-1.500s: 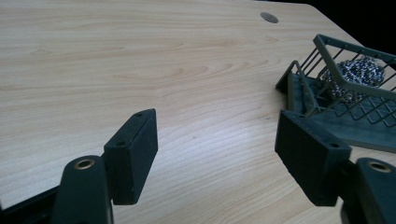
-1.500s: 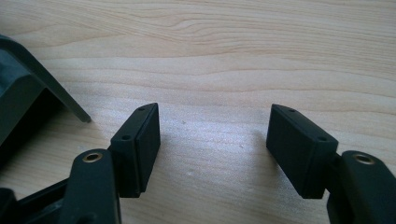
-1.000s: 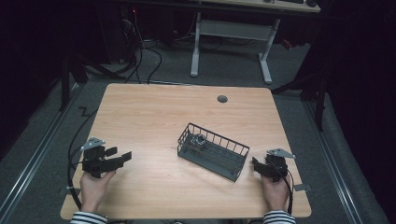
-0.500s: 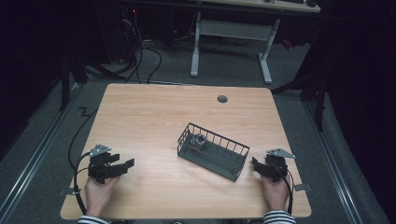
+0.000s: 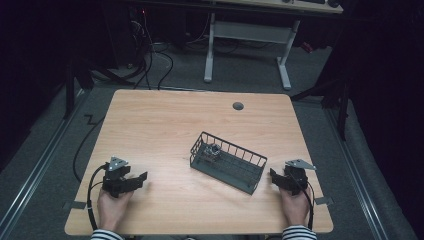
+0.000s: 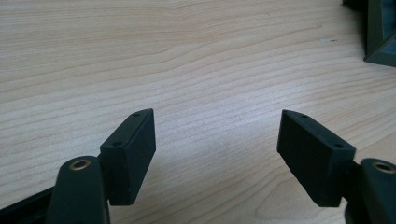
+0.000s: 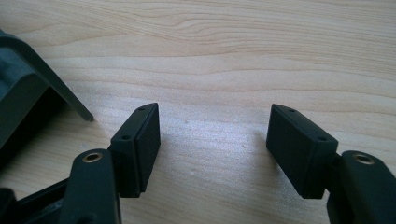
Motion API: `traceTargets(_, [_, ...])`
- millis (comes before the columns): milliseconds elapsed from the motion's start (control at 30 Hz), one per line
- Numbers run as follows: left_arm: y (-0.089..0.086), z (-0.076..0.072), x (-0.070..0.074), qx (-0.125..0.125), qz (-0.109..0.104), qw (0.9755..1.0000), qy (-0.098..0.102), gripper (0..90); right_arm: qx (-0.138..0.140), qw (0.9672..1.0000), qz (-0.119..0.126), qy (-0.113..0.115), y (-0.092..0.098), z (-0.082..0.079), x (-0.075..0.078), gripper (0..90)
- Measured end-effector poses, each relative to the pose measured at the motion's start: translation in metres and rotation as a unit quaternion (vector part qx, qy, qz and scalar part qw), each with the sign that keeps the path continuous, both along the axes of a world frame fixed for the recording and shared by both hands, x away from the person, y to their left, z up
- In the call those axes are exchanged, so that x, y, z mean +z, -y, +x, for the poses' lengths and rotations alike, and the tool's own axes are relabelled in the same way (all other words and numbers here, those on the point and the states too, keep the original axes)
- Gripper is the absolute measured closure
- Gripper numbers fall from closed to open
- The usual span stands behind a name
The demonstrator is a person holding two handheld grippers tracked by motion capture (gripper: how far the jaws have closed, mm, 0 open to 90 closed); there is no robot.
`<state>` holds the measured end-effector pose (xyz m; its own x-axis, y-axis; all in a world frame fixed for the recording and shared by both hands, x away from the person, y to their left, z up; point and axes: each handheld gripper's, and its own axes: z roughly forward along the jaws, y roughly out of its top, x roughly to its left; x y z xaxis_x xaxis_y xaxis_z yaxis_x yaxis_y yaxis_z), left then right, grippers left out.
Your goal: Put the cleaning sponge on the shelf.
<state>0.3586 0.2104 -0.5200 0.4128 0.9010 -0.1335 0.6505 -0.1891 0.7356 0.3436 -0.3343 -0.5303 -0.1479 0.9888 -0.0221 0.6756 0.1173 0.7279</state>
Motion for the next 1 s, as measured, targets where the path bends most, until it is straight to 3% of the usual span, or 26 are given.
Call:
traceTargets(567, [0.015,0.005,-0.014,-0.003,0.049,0.9987,0.008,26.8,0.002,1.0,0.0,0.0,0.0,0.0,0.0,35.2])
traceTargets(767, [0.015,0.004,-0.017,0.001,0.054,0.9983,0.024,25.8,0.003,1.0,0.0,0.0,0.0,0.0,0.0,35.0])
traceTargets(1000, [0.015,0.004,-0.017,0.001,0.054,0.9983,0.023,25.3,0.002,1.0,0.002,0.001,0.0,0.0,0.0,35.2])
